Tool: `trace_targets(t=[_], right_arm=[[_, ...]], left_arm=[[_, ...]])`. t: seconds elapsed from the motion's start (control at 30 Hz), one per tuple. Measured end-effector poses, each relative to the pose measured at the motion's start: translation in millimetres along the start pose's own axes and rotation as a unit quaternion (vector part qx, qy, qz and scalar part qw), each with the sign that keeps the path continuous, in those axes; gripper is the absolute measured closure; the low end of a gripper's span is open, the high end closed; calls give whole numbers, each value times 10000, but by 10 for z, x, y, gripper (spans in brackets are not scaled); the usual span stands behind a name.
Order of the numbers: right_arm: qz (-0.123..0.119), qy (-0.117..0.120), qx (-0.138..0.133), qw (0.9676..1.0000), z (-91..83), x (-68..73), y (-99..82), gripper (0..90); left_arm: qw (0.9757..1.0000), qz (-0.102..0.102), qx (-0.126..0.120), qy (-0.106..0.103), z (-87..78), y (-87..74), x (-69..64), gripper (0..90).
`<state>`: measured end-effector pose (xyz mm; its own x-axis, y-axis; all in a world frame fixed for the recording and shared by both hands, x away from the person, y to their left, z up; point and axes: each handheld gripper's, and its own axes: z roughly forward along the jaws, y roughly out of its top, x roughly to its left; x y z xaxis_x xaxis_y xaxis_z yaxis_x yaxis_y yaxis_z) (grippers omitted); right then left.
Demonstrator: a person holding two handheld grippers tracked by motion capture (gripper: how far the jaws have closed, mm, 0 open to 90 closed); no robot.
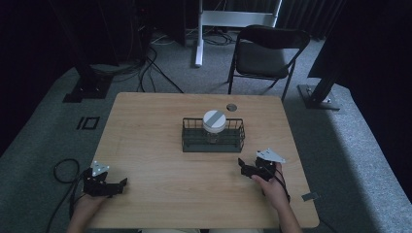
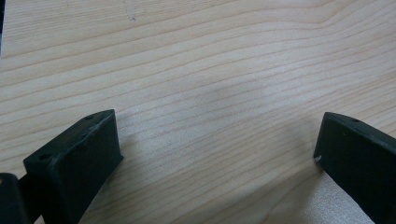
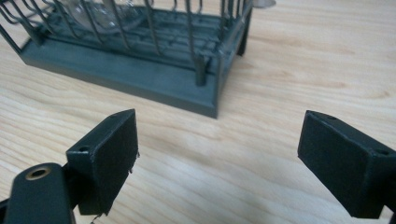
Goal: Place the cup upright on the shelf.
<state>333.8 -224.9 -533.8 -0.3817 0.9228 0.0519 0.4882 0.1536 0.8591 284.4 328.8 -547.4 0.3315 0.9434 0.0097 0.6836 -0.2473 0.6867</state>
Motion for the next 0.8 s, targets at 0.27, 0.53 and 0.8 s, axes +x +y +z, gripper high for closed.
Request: trace_targets(t=[0.27,0.53,0.8], right_arm=[[50,-76,333,9994,-2,-102,-68,120],[44,-134,635,9979,-19,-168,-87,119],[57,-247,771,9967,-25,-229,-126,119]], left_arm=[[10000,1,0,1,0,0,0,6],[10000,1,0,1,0,0,0,6],[10000,0,0,0,0,0,0,6]])
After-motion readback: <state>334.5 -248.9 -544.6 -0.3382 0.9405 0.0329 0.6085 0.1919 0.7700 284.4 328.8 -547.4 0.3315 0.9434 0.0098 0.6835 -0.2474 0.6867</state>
